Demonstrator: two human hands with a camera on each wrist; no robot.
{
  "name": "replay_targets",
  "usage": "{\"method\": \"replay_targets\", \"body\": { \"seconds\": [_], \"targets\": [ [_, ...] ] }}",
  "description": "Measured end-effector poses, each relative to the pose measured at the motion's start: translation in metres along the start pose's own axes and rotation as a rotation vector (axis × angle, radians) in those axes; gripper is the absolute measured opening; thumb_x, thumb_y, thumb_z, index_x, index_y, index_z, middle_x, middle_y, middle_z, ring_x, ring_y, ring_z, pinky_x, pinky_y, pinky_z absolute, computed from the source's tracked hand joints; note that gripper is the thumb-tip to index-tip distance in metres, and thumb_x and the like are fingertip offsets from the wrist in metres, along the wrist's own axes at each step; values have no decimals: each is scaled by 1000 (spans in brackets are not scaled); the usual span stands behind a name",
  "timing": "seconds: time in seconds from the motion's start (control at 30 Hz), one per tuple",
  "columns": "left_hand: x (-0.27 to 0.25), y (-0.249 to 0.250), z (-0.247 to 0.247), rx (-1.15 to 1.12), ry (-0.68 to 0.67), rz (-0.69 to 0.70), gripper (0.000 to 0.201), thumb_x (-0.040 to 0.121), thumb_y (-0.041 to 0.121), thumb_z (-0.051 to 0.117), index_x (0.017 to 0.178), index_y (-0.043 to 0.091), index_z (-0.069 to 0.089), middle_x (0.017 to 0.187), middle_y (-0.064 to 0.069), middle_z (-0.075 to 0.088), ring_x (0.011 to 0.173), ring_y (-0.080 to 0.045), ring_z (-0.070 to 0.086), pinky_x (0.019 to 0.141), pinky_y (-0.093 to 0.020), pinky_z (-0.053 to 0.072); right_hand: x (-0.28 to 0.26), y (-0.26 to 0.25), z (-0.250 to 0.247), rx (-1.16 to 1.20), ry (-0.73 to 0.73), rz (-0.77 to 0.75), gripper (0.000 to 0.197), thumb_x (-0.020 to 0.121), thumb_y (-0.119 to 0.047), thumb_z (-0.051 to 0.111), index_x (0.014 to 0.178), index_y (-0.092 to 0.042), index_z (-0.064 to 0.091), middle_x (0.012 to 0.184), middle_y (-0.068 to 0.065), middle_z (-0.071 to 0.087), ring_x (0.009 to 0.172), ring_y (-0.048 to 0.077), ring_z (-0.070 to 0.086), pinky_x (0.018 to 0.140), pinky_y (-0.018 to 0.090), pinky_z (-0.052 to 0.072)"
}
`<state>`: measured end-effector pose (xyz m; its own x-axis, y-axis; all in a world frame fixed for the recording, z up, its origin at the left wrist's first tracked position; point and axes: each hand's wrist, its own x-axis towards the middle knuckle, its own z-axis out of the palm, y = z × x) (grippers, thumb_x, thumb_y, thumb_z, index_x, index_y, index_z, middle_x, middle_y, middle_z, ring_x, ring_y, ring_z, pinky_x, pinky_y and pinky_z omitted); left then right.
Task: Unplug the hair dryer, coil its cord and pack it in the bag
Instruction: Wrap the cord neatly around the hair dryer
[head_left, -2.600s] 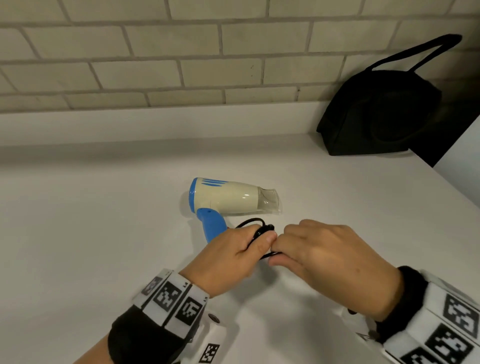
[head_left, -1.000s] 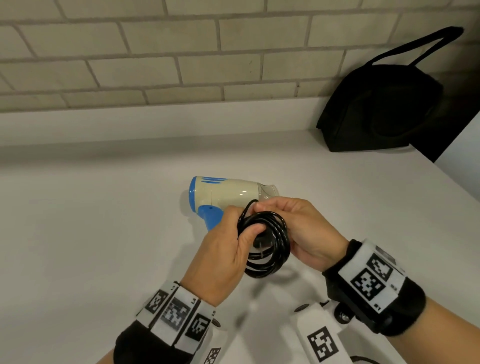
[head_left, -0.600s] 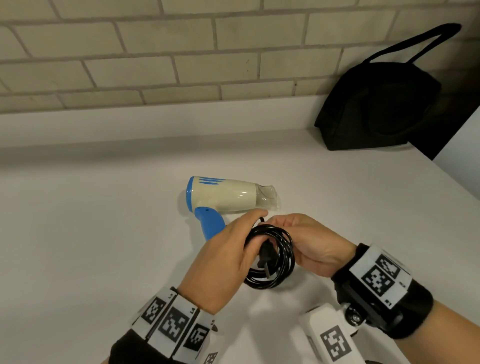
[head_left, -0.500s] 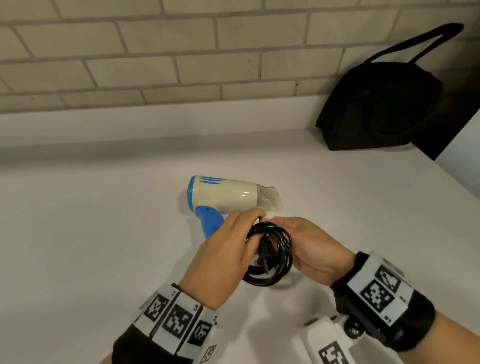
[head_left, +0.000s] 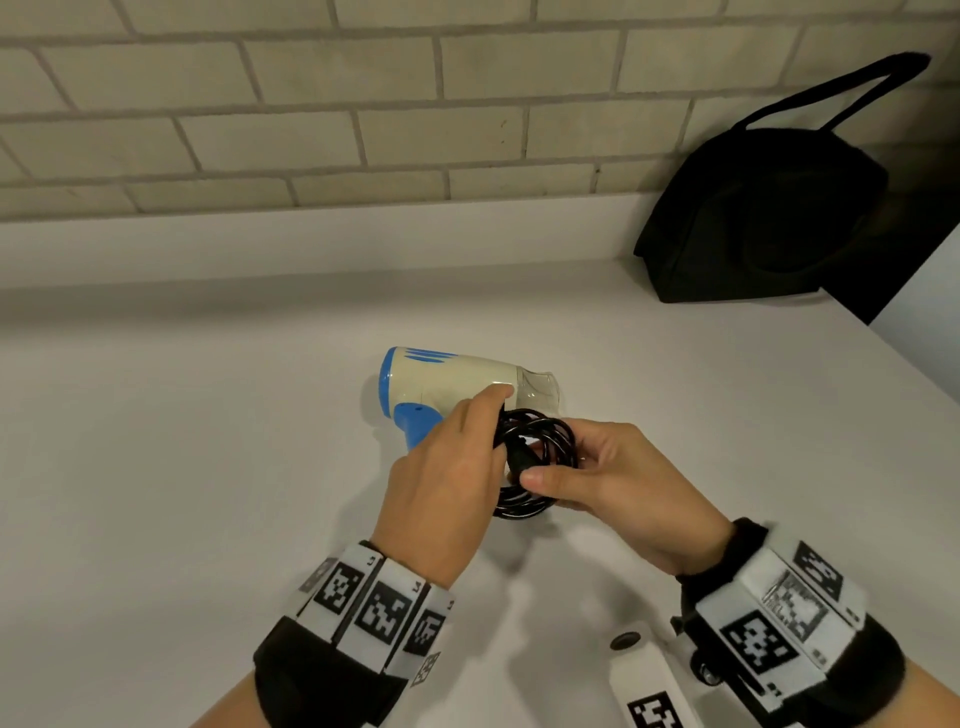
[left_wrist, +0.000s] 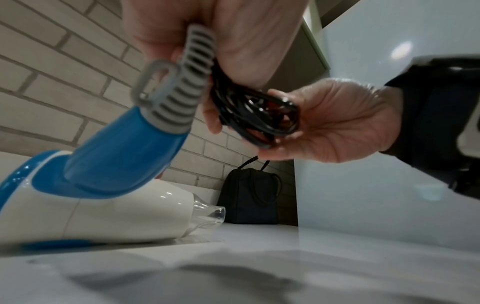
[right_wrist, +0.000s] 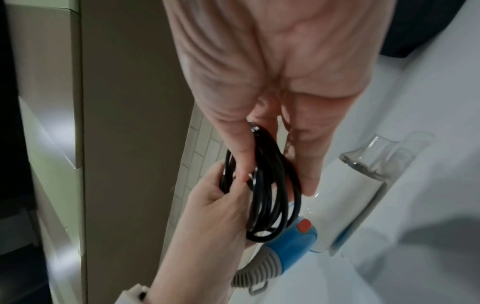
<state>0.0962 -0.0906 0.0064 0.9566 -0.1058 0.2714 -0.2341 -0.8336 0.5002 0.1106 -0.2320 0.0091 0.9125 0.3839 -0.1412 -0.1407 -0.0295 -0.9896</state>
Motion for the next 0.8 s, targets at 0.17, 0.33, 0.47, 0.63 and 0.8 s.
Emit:
{"method": "replay_targets", "body": {
  "seconds": [0.17,0.33,0.47,0.63,0.8],
  "targets": [
    [-1,-4,6,-268,-31,-64,43,89,14,46,129,25,35,98,-2,60,77,-9,57,65,-18,46,1,7,-2,51,30,-4,22,76,8,60,89,-8,66,81,9,70,75,17,66,74,31,57],
    [4,-7,11,-703,-36,-290,36,83,19,62,109,33,42,84,12,56,74,1,59,57,-1,45,4,15,2,105,61,-38,21,74,13,60,86,-4,61,71,2,68,63,9,66,63,21,56],
    [11,-9,6,-758,-5,-329,40,82,12,62,107,32,38,81,3,59,76,-12,63,59,-13,49,7,15,4,121,63,-6,13,77,11,57,83,0,56,77,10,60,62,9,64,65,21,56],
    [15,-7,2,-736,15,-281,46,83,0,57,109,30,33,81,4,58,71,-5,62,53,-5,47,14,11,3,27,45,21,30,79,13,50,65,-13,47,80,14,53,81,21,58,83,37,50],
    [18,-9,-5,-956,-99,-429,47,79,1,63,116,22,43,77,-1,63,67,-8,64,58,-15,51,15,11,0,-11,-13,-2,26,77,19,44,81,-5,52,75,5,52,73,10,54,73,21,47]
  ]
}}
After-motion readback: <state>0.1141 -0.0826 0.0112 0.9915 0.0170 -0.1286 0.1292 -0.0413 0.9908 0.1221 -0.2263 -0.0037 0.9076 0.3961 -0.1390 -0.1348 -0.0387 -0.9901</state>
